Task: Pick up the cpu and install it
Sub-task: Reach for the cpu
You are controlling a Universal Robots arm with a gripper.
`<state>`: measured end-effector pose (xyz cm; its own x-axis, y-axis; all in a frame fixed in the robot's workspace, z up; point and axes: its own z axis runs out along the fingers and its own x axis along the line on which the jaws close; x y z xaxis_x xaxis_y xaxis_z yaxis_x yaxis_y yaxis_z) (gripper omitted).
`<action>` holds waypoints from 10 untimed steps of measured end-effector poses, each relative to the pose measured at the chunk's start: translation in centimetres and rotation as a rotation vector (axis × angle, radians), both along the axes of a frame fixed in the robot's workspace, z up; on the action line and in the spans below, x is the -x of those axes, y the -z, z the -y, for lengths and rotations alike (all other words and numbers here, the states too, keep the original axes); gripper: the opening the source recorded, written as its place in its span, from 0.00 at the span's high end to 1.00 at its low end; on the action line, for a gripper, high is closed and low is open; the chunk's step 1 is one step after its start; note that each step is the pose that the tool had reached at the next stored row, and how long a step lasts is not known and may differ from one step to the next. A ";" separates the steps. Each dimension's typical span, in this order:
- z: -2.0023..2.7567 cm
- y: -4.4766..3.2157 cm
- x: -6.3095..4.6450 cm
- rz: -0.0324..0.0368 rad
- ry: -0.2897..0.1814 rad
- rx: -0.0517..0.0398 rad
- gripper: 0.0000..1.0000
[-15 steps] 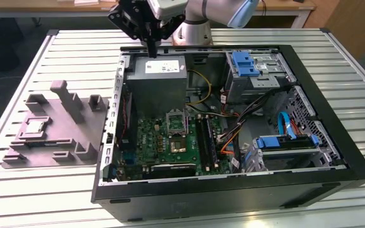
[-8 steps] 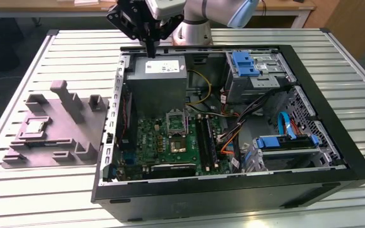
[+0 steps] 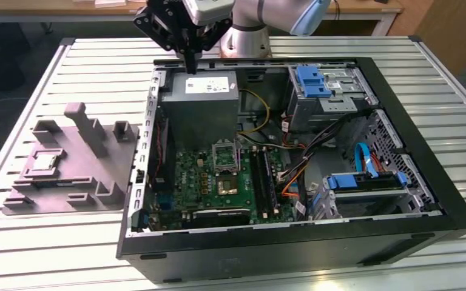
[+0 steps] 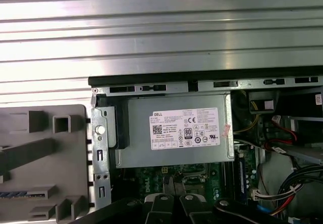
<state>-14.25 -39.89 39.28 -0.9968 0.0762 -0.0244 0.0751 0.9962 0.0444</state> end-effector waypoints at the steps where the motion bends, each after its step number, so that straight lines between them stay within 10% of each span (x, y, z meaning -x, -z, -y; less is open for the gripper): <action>1: 0.00 0.00 0.0 0.0000 0.000 0.0000 0.89; 10: 0.00 0.01 0.4 0.0001 0.000 0.0000 0.89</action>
